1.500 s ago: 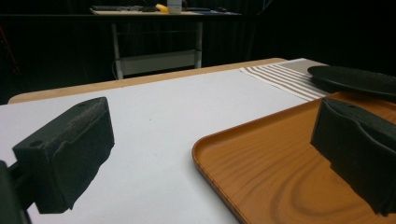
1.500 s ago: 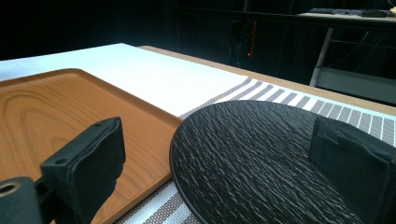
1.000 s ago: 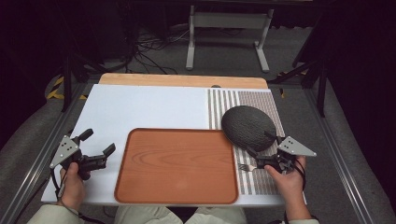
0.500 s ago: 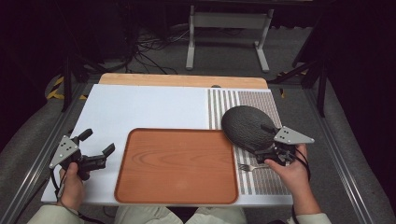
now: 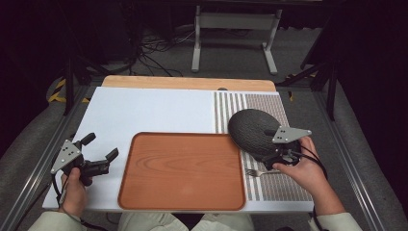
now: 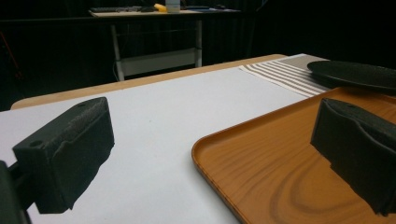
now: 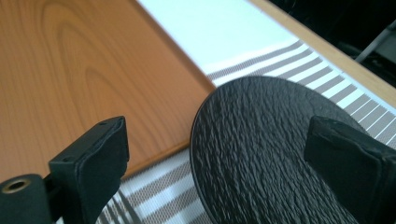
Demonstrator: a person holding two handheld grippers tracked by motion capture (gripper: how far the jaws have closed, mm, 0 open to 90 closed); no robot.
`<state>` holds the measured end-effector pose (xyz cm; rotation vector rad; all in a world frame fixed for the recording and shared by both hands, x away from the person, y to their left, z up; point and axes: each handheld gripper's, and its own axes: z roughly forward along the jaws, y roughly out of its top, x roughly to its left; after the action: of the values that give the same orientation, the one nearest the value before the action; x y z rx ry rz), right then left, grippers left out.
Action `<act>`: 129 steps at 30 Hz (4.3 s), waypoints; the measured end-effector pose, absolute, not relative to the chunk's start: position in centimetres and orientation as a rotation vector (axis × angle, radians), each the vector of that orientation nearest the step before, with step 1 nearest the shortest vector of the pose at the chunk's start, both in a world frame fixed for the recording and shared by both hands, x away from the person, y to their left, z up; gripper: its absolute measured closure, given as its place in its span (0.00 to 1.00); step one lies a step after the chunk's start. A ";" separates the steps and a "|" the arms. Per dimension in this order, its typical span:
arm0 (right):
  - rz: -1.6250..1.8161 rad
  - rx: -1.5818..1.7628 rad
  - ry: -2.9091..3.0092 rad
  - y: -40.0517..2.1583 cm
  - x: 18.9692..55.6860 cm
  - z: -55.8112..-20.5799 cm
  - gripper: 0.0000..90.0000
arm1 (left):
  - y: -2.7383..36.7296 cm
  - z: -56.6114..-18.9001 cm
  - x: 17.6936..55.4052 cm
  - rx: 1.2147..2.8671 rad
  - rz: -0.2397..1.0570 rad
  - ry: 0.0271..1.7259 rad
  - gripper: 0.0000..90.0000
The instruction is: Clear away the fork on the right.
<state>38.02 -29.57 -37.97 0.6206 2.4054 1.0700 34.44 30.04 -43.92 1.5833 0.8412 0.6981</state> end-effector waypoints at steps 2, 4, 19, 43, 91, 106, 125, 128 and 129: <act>1.035 0.596 2.433 -29.4 38.2 -37.8 0.09 | 30.0 -43.9 34.4 1.583 0.700 0.840 0.00; 0.992 0.578 2.459 -29.3 38.3 -37.6 0.10 | 30.0 -43.9 34.5 1.580 0.700 0.840 0.00; 0.756 0.478 2.635 -28.6 39.2 -37.3 0.12 | 30.0 -43.8 34.5 1.581 0.705 0.839 0.00; 0.285 0.304 2.968 -27.4 39.3 -38.2 0.33 | 29.8 -43.7 34.6 1.591 0.707 0.834 0.00; -0.201 -0.075 3.104 -27.5 39.8 -40.7 0.94 | 29.8 -43.7 34.6 1.590 0.700 0.832 0.00; -0.011 0.119 3.042 -26.6 39.7 -36.4 0.94 | 29.8 -43.7 34.6 1.588 0.700 0.833 0.00; 0.189 0.383 2.985 -22.8 39.3 -33.2 0.94 | 29.8 -43.7 34.6 1.586 0.700 0.830 0.00; 0.220 0.429 2.975 -22.3 39.4 -32.9 0.94 | 29.8 -43.7 34.6 1.589 0.702 0.828 0.00; 0.231 0.450 2.972 -22.1 39.4 -32.9 0.94 | 29.8 -43.7 34.6 1.587 0.699 0.829 0.00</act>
<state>39.45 -22.13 -32.87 0.4503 2.9722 0.2313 34.58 29.80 -43.69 1.5874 0.8293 0.6994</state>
